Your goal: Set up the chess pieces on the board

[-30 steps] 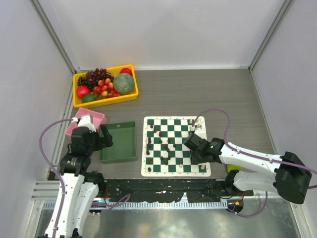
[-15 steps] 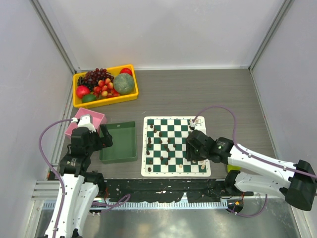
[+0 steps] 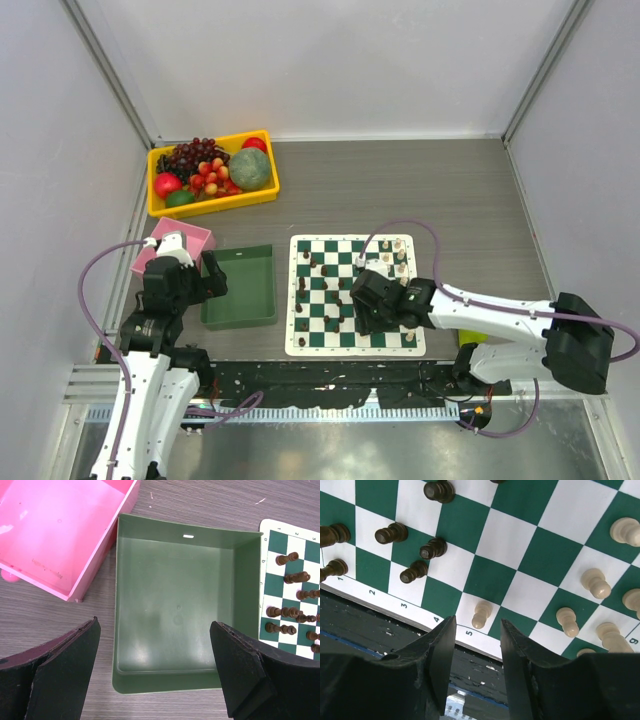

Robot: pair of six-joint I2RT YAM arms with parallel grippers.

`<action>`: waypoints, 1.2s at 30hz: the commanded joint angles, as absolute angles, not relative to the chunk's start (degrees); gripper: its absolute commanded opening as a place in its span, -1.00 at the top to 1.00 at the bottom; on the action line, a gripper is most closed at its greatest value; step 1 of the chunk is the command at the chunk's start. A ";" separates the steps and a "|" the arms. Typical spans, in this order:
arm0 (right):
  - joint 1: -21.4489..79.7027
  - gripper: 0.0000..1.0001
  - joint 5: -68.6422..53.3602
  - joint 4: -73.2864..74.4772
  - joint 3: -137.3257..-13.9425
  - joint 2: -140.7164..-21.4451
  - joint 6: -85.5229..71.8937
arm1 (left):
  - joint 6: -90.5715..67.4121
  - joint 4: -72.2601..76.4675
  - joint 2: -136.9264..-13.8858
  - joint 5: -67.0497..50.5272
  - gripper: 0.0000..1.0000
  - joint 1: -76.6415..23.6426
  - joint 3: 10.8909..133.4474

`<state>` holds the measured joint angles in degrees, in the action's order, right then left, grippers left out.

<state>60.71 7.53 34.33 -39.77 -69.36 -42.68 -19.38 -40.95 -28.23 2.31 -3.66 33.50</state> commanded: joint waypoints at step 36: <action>62.31 0.40 6.68 35.07 -44.56 -78.22 -41.84 | -19.51 -39.11 -28.39 2.11 -0.98 -3.52 35.16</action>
<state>61.93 6.09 34.79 -42.65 -77.69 -42.17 -19.38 -40.95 -28.29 2.31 -3.66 33.50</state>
